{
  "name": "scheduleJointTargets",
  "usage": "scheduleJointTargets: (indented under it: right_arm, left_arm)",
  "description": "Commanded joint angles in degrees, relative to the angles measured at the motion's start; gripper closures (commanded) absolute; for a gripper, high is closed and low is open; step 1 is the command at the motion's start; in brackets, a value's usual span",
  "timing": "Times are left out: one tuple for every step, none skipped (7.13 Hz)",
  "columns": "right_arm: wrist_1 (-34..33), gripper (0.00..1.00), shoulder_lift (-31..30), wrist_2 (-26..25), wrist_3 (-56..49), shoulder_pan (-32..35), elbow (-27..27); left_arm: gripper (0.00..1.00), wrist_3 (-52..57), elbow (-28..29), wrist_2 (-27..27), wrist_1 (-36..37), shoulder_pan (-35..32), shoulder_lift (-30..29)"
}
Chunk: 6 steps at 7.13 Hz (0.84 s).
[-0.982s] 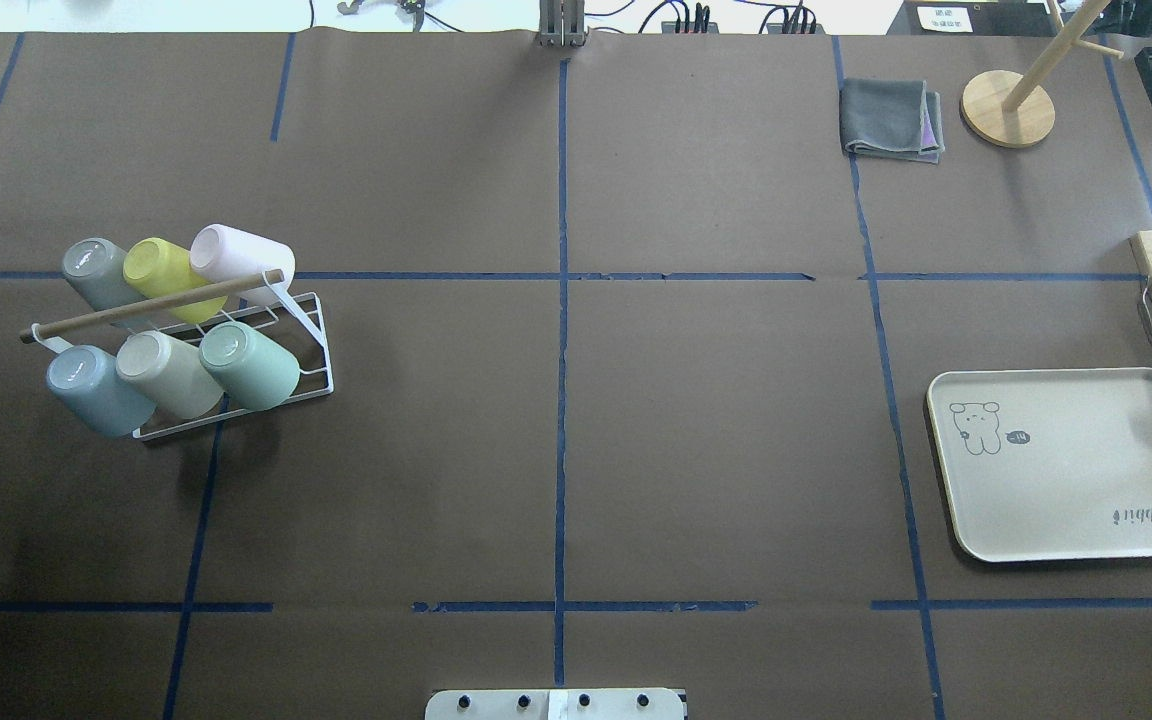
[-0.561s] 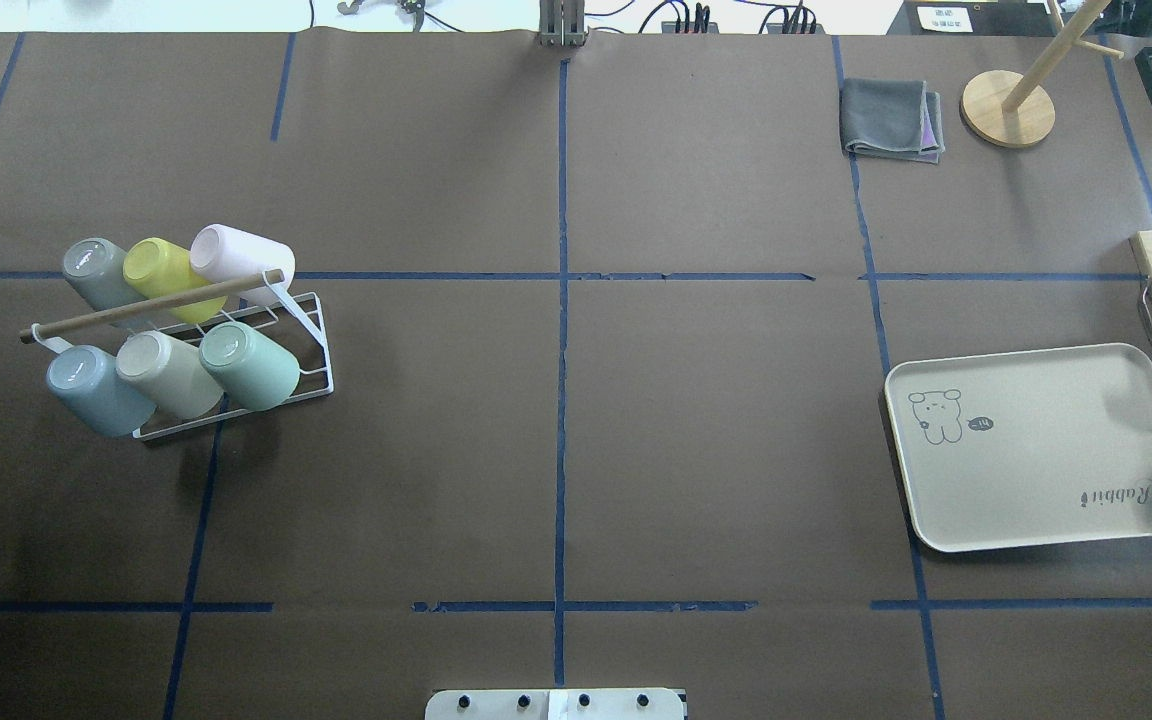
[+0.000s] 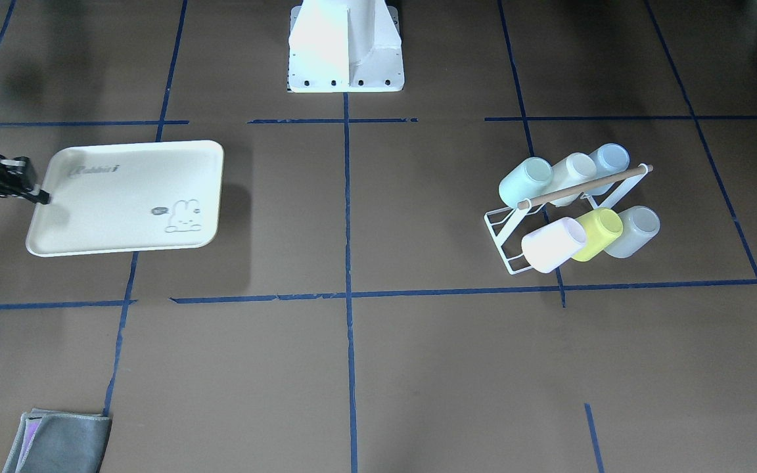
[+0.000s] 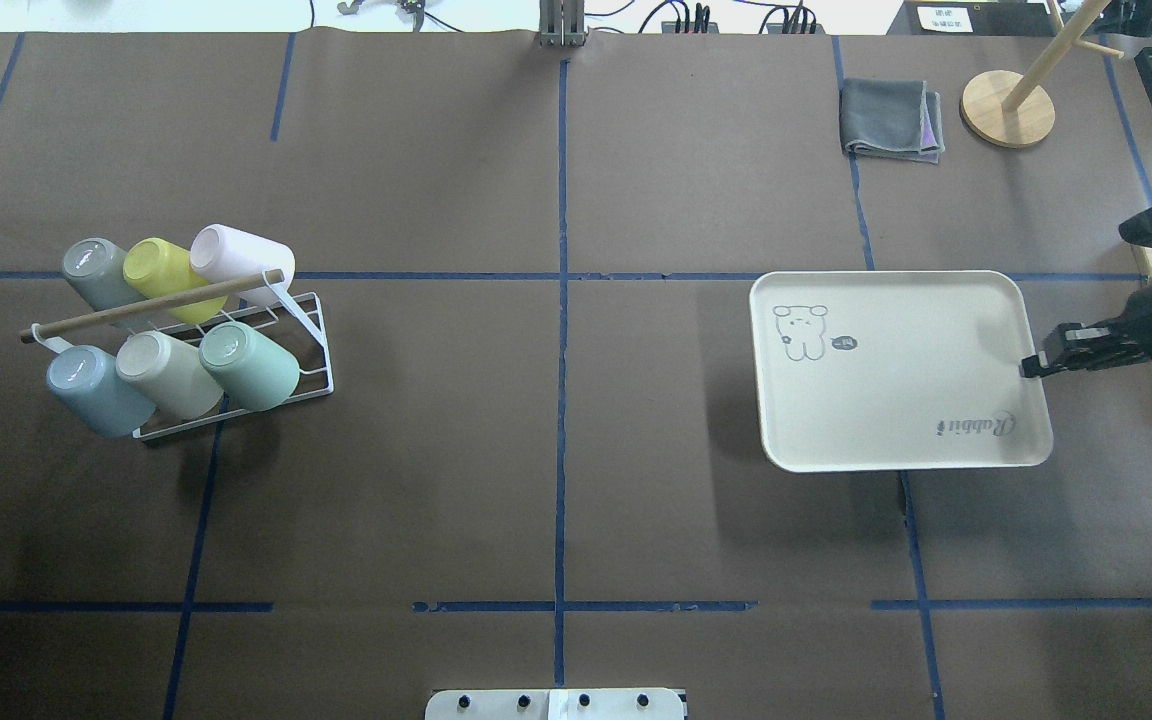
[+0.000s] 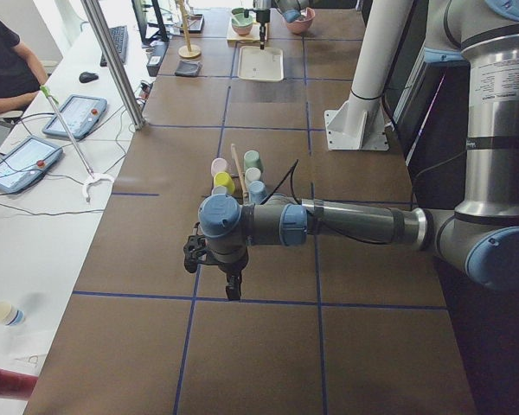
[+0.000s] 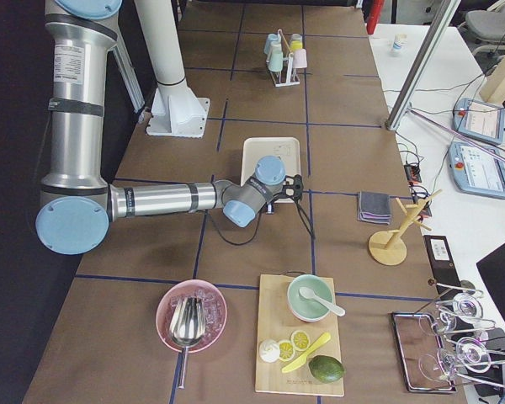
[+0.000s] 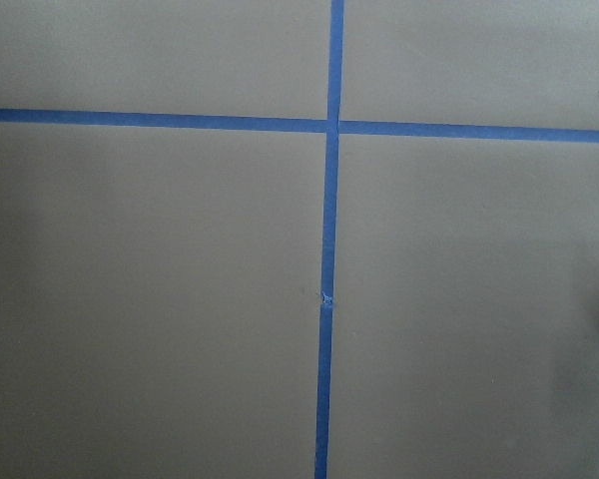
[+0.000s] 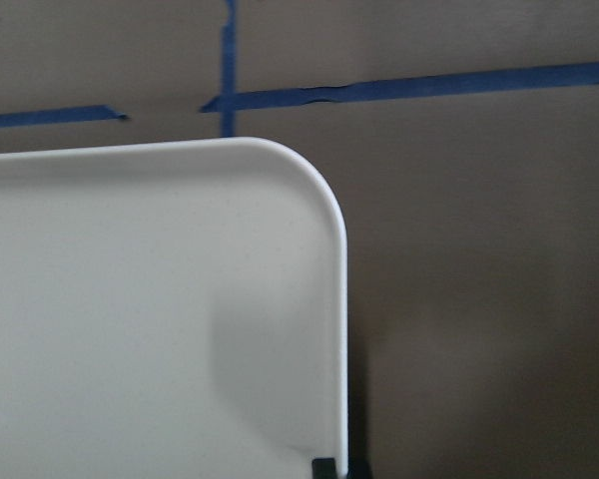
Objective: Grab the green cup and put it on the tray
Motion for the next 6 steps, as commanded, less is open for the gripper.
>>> scheduleJointTargets:
  right_arm:
    - [-2.1,1.00,8.0,-0.4,7.5,-7.4,0.2]
    - [-7.4,1.00,13.0,-1.9,9.0,-9.8,0.3]
    - [-11.0,1.00,16.7,-5.6,11.1,-12.7,0.3]
    - [-13.2,1.00,19.4,-7.6,14.6,-15.8,0.2]
    - [-17.2,1.00,23.2,-10.4,18.0,-19.1,0.1]
    - [-21.5,1.00,26.3,-14.1,18.3,-21.8,0.1]
  left_arm:
    - [0.00,0.0,0.2,0.1,0.0,0.0,0.0]
    - [0.00,0.0,0.3,0.0,0.0,0.0,0.0]
    - [0.00,0.0,0.2,0.0,0.0,0.0,0.0]
    - [0.00,0.0,0.2,0.0,0.0,0.0,0.0]
    - [0.00,0.0,0.0,0.0,0.0,0.0,0.0]
    - [0.00,0.0,0.0,0.0,0.0,0.0,0.0]
